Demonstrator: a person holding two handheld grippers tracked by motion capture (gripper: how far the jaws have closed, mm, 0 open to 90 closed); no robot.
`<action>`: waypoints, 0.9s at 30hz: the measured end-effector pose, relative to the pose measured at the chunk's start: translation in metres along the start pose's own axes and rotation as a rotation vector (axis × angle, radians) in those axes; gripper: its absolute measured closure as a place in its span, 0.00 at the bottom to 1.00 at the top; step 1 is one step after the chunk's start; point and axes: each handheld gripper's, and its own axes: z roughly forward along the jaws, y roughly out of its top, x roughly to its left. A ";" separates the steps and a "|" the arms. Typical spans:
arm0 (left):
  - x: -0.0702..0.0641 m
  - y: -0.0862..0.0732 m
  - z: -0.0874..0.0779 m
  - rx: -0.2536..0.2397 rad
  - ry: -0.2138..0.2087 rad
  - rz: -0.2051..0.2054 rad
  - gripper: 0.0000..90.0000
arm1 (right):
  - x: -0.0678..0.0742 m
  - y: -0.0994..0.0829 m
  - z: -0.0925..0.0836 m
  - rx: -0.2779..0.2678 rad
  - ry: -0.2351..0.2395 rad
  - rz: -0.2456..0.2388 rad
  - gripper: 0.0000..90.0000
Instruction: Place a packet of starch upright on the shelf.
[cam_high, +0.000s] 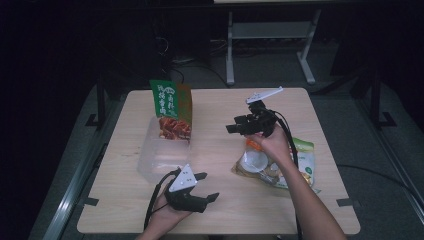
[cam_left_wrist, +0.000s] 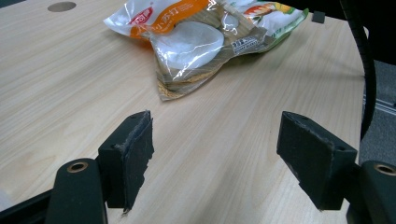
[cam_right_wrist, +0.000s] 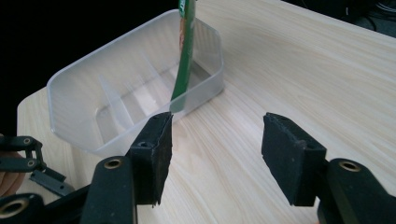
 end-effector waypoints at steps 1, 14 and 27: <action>0.000 0.000 0.000 0.001 -0.001 -0.001 0.30 | -0.001 -0.002 -0.002 -0.002 -0.003 0.003 0.46; -0.002 0.000 0.001 0.003 -0.003 0.003 0.29 | -0.007 -0.026 -0.032 -0.007 -0.045 0.041 0.45; -0.004 -0.001 0.005 0.011 -0.008 -0.012 0.29 | -0.022 -0.059 -0.066 0.003 -0.104 0.106 0.45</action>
